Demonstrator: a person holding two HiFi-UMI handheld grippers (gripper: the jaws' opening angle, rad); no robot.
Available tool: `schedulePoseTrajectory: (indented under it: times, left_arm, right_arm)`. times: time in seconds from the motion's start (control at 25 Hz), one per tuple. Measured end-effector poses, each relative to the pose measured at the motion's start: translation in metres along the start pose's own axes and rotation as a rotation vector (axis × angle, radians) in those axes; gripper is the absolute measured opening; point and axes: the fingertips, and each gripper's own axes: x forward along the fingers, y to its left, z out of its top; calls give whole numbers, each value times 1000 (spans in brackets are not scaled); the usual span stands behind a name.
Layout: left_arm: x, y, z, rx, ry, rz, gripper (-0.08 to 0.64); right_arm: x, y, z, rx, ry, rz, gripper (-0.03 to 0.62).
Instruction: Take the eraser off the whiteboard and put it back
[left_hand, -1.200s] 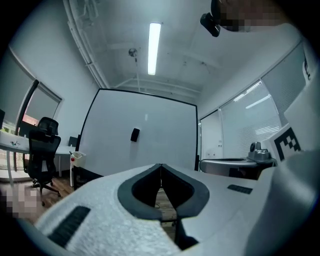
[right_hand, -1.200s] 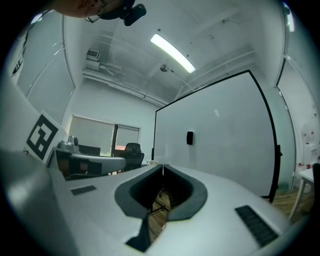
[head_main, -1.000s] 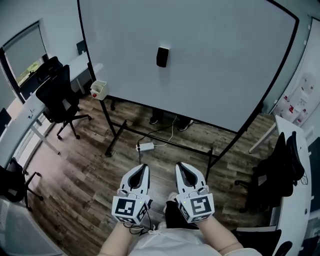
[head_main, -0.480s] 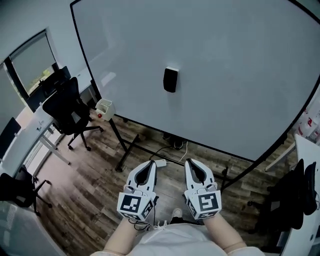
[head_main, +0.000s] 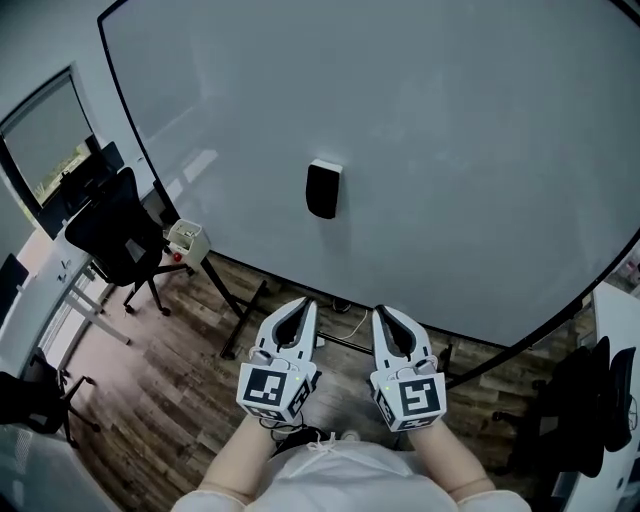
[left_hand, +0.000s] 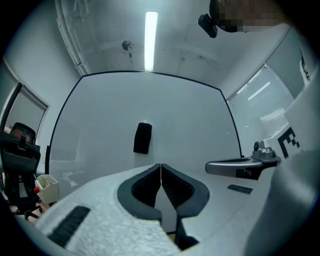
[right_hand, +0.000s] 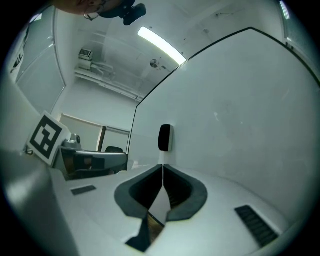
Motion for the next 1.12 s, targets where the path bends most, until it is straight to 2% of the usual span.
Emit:
schedulePoseTrajectory:
  times: [0.16, 0.24, 0.36, 0.52, 0.68, 0.96, 1.12]
  left_arm:
    - [32, 17, 12, 12, -8, -6, 24]
    - [47, 24, 16, 37, 7, -17, 138]
    - [71, 33, 24, 78, 22, -25, 213]
    - [102, 47, 47, 108, -6, -28, 272]
    - [130, 56, 65, 116, -30, -46, 295]
    - [166, 53, 69, 107, -12, -76, 312]
    - [176, 53, 73, 96, -16, -67, 311]
  right_arm:
    - [14, -8, 7, -17, -9, -39, 28]
    - [20, -11, 10, -21, -14, -68, 28]
    - [29, -19, 14, -13, -12, -117, 28]
    - [38, -23, 22, -35, -19, -153, 28]
    - [45, -27, 21, -36, -5, -188, 28]
    - [55, -25, 25, -65, 0, -199, 28]
    - [57, -24, 26, -79, 4, -198, 28]
